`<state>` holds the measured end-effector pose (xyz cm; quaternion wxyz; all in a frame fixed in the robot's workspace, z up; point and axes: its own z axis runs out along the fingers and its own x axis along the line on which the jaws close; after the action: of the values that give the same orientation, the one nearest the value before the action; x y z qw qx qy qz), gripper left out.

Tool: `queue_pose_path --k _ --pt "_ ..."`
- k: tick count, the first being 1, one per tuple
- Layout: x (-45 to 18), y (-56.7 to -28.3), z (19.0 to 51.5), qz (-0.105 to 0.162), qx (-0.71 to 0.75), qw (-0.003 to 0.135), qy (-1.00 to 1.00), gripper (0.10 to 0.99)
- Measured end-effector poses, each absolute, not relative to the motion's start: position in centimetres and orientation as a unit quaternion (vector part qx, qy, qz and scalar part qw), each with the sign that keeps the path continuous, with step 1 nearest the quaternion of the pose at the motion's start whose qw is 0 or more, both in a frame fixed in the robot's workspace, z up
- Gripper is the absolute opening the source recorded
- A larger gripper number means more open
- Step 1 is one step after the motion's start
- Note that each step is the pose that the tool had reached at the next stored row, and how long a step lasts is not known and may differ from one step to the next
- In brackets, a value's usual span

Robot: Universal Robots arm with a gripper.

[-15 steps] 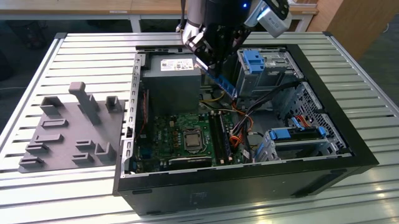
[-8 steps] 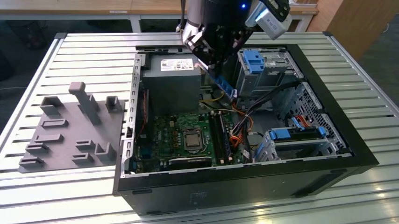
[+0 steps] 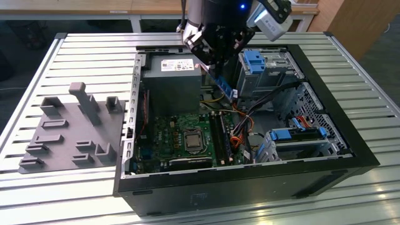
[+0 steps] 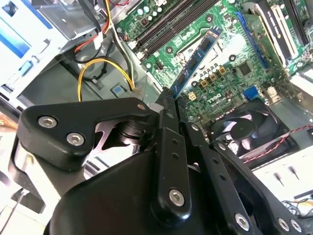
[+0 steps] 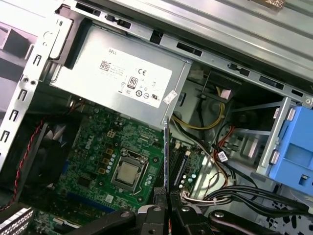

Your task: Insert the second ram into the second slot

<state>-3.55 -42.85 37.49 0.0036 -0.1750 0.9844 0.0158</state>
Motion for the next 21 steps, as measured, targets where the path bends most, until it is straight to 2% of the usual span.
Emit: queue_pose_path --k 21 --pt "-3.55 -42.85 37.45 0.013 -0.099 0.004 0.995 0.137"
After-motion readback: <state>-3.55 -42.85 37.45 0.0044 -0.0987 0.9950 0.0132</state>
